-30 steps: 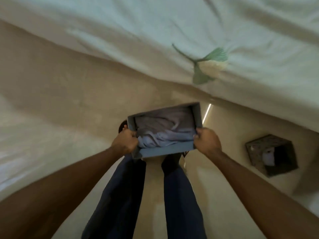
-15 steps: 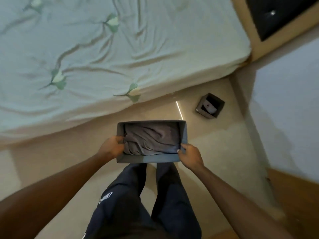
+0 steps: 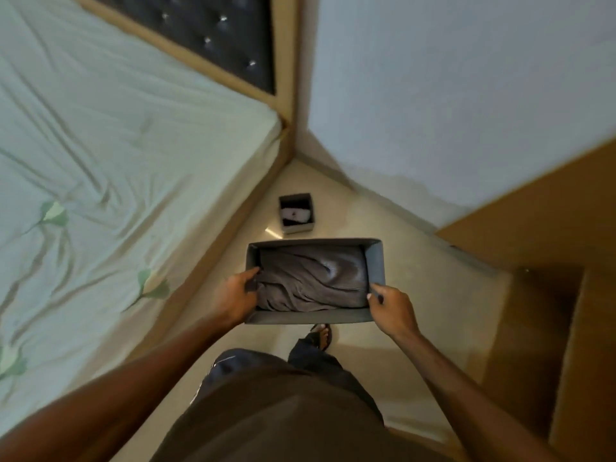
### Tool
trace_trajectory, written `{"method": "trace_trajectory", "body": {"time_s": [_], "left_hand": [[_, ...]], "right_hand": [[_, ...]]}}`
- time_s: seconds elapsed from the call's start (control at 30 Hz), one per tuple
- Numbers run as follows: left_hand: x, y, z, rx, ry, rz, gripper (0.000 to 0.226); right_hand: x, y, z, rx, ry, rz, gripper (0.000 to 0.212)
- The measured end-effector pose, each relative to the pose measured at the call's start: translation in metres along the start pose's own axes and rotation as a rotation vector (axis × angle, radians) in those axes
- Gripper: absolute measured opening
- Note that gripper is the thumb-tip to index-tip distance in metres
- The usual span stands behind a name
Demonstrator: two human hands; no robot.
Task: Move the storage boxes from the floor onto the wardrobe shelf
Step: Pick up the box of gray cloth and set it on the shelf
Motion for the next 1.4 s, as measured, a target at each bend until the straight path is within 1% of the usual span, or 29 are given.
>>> {"method": "trace_trajectory", "body": {"time_s": [0.13, 0.27, 0.33, 0.43, 0.5, 0.57, 0.7, 0.8, 0.97, 1.03, 1.13, 1.23, 1.33, 1.4], "left_hand": [[0.036, -0.011, 0.091, 0.077, -0.166, 0.022, 0.06], [0.061, -0.019, 0.193, 0.158, -0.35, 0.008, 0.061], [0.072, -0.018, 0.226, 0.168, -0.409, 0.014, 0.063], [0.091, -0.03, 0.284, 0.176, -0.531, -0.051, 0.061], [0.105, -0.04, 0.324, 0.196, -0.611, -0.11, 0.06], [0.117, -0.05, 0.366, 0.214, -0.685, -0.125, 0.061], [0.121, -0.083, 0.453, 0.311, -0.85, -0.19, 0.061], [0.111, -0.109, 0.499, 0.344, -0.964, -0.268, 0.062], [0.06, -0.177, 0.578, 0.368, -1.157, -0.429, 0.059], [0.028, -0.211, 0.605, 0.369, -1.229, -0.53, 0.058], [-0.014, -0.261, 0.64, 0.285, -1.303, -0.702, 0.055], [-0.047, -0.304, 0.673, 0.256, -1.375, -0.726, 0.058], [-0.092, -0.35, 0.703, 0.304, -1.451, -0.758, 0.056], [-0.114, -0.376, 0.717, 0.343, -1.493, -0.75, 0.055]], "right_hand": [[-0.002, 0.066, 0.041, 0.09, -0.124, 0.163, 0.039], [-0.008, 0.127, 0.076, 0.177, -0.25, 0.361, 0.031], [-0.01, 0.144, 0.084, 0.211, -0.281, 0.417, 0.034], [-0.012, 0.17, 0.105, 0.266, -0.36, 0.503, 0.038], [-0.014, 0.186, 0.118, 0.298, -0.41, 0.573, 0.037], [-0.019, 0.203, 0.128, 0.316, -0.45, 0.637, 0.036], [-0.043, 0.236, 0.154, 0.359, -0.612, 0.79, 0.041], [-0.068, 0.253, 0.171, 0.403, -0.706, 0.914, 0.04], [-0.134, 0.276, 0.208, 0.424, -0.895, 1.137, 0.04], [-0.162, 0.283, 0.229, 0.432, -0.95, 1.2, 0.041], [-0.201, 0.292, 0.266, 0.445, -1.005, 1.295, 0.041], [-0.236, 0.305, 0.292, 0.455, -1.055, 1.351, 0.042], [-0.273, 0.316, 0.321, 0.445, -1.133, 1.393, 0.043], [-0.289, 0.32, 0.338, 0.458, -1.173, 1.406, 0.043]]}}
Point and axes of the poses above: each hand's wrist, its own x-axis towards the middle knuckle, its own y-axis out of the back of the hand, z = x × y, the point moved 5 cm from there along x, towards the middle knuckle, and after that the axes turned 1 degree about y, right-handed, at the moved point
